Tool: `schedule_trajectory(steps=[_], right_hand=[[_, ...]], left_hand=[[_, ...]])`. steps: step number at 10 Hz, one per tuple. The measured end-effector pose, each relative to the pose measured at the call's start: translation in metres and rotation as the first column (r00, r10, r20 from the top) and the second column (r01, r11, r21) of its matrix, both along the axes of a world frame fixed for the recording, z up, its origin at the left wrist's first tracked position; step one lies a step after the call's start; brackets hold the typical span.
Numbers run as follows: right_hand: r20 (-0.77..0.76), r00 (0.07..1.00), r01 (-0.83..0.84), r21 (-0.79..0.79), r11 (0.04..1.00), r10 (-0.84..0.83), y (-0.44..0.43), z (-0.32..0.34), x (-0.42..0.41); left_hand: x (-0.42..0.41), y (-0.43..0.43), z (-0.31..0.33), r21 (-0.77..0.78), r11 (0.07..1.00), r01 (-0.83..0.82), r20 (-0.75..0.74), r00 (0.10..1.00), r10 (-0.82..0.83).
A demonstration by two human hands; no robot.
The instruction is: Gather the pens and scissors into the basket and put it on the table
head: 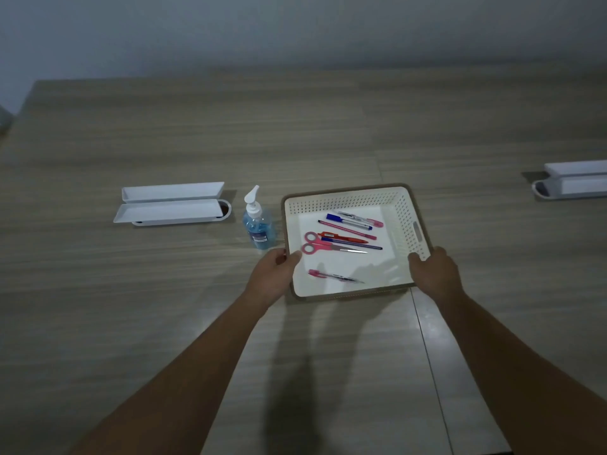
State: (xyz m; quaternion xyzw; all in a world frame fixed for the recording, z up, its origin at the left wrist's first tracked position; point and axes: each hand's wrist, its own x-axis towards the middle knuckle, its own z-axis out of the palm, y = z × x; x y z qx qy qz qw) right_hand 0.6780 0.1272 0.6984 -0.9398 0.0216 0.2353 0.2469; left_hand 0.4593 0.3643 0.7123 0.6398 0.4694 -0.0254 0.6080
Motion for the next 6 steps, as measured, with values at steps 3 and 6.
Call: schedule_trajectory(steps=[3, 6], right_hand=[[0.159, 0.957, -0.259, 0.089, 0.962, 0.243, -0.028, 0.001, -0.005], [0.338, 0.86, -0.414, 0.025, 0.91, 0.382, -0.07, -0.023, -0.072]], left_hand=[[-0.031, 0.0, -0.019, 0.0, 0.997, -0.072, 0.018, 0.997, 0.072], [-0.092, -0.061, -0.089, 0.328, 0.944, -0.045, -0.016, 0.998, 0.053]])
